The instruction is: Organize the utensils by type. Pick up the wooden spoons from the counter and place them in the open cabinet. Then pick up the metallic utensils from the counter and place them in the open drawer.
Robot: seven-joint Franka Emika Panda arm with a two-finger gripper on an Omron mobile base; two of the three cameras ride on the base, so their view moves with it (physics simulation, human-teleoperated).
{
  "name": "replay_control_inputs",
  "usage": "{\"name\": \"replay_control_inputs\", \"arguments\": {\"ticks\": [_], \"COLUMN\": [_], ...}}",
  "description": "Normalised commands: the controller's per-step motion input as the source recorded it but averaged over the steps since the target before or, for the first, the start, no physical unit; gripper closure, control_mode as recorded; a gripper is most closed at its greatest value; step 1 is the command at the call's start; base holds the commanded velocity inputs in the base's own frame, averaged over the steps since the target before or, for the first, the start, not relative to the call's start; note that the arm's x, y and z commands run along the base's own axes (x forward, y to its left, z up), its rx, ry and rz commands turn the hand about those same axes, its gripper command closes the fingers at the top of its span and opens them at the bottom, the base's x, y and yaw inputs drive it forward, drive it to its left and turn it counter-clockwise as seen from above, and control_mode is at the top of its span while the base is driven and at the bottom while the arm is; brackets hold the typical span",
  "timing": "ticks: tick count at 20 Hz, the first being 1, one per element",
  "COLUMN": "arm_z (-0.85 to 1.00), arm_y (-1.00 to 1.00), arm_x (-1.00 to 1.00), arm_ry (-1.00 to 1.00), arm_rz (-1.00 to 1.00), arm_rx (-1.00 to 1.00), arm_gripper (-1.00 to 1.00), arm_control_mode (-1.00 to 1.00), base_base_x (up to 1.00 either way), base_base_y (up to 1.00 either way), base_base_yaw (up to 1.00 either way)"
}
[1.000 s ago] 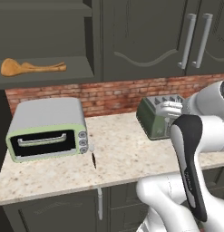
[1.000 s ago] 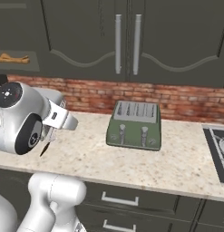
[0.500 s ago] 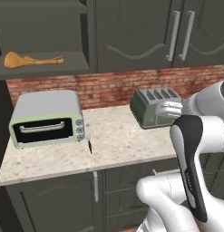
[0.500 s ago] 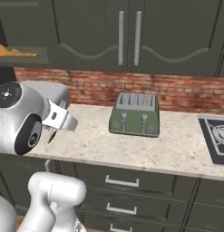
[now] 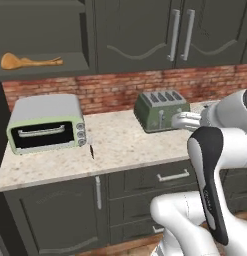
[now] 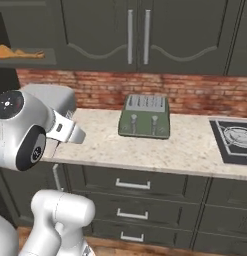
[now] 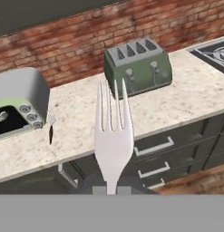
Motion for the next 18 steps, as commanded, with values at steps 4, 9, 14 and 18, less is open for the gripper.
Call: {"name": "replay_control_inputs", "arguments": {"ticks": [4, 9, 14, 18], "arm_z": [0.00, 0.00, 0.00, 0.00], "arm_y": [0.00, 0.00, 0.00, 0.00], "arm_x": [0.00, 0.00, 0.00, 0.00], "arm_ry": [0.00, 0.00, 0.00, 0.00], "arm_rz": [0.00, 0.00, 0.00, 0.00], "arm_rx": [0.00, 0.00, 0.00, 0.00], "arm_gripper": [1.00, 1.00, 1.00, 1.00], "arm_control_mode": [1.00, 1.00, 1.00, 1.00], "base_base_x": [-0.21, 0.00, 0.00, 0.00], "base_base_y": [-0.31, -0.52, -0.65, -0.77], "base_base_yaw": [-0.20, -0.40, -0.47, -0.49]}}
